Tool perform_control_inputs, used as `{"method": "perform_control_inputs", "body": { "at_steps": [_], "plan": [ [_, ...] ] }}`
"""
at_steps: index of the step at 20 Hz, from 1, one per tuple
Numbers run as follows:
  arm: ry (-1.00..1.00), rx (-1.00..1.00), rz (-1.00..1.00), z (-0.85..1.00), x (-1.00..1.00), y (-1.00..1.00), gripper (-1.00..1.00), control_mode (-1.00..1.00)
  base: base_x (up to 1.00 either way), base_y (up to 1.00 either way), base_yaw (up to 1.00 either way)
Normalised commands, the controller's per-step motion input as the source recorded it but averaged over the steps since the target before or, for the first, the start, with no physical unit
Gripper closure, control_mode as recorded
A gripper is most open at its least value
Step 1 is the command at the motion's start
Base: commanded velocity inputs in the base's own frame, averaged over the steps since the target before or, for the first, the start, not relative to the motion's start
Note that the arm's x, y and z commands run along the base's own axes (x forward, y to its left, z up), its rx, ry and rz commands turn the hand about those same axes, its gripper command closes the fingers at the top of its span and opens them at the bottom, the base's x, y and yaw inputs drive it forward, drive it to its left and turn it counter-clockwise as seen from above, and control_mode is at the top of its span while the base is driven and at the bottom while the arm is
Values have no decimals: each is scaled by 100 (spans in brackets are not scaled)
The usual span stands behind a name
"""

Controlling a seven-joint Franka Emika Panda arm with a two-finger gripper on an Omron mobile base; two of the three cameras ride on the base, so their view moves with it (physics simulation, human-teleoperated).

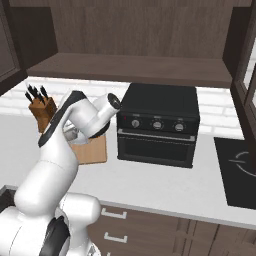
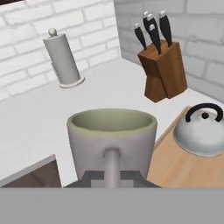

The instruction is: Pick the kettle from the counter and place it on the tray. Then pick the mug from the cabinet and place it on the tray. Then close the cabinet doors.

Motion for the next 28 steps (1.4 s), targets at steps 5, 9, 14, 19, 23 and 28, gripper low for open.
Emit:
{"method": "perform_control_inputs", "body": {
  "at_steps": [5,9,14,19,23,28],
  "plan": [
    [-4,0,0,-65,5,15,100,-100,0,0,0],
    [-7,2,0,-41,28,2,100,-100,0,0,0],
    [-4,3,0,-36,32,1,100,-100,0,0,0],
    [-1,13,0,-28,25,15,100,-100,0,0,0],
    [0,22,0,-24,27,22,100,-100,0,0,0],
    [0,23,0,-31,28,13,100,-100,0,0,0]
  ]
}}
